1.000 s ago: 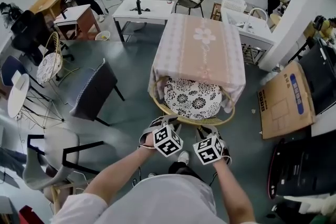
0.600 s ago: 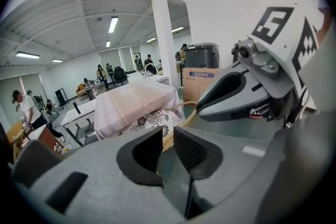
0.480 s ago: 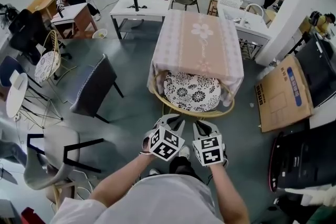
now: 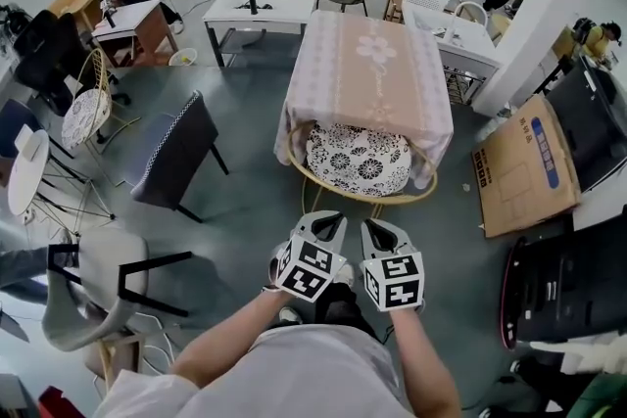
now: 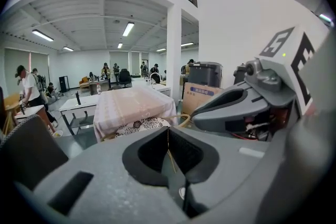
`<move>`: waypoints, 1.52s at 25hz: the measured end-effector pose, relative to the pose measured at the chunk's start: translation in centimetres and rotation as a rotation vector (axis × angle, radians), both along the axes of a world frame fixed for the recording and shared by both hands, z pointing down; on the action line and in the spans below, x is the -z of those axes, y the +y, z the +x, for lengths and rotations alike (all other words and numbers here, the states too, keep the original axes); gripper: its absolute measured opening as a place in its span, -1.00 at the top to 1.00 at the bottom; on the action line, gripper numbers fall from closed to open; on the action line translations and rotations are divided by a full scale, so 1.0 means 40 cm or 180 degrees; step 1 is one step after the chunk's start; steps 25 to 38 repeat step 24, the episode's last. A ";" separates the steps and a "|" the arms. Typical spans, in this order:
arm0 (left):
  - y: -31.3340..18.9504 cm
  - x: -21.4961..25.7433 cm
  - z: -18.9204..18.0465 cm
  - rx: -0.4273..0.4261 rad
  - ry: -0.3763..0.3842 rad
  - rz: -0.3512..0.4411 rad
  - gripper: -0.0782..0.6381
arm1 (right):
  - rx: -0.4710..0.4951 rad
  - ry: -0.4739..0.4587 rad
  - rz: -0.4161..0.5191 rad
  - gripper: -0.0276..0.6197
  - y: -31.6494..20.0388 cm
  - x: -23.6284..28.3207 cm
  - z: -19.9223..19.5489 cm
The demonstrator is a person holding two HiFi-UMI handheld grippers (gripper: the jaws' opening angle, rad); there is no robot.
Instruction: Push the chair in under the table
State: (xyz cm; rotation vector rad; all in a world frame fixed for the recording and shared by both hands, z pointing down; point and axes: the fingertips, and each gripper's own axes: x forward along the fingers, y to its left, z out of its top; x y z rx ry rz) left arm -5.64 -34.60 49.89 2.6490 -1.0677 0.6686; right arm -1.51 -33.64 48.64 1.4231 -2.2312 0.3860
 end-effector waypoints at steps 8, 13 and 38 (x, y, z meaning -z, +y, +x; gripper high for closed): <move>0.035 0.024 -0.002 -0.0010 0.0187 -0.0019 0.76 | -0.0045 -0.0075 0.0101 0.91 0.031 0.036 -0.017; 0.055 0.031 -0.009 -0.0006 0.0234 -0.0067 0.76 | -0.0049 -0.0122 0.0110 0.91 0.051 0.041 -0.022; 0.073 0.046 0.006 -0.0042 0.0311 -0.0080 0.76 | -0.0060 -0.0144 0.0123 0.91 0.067 0.047 -0.015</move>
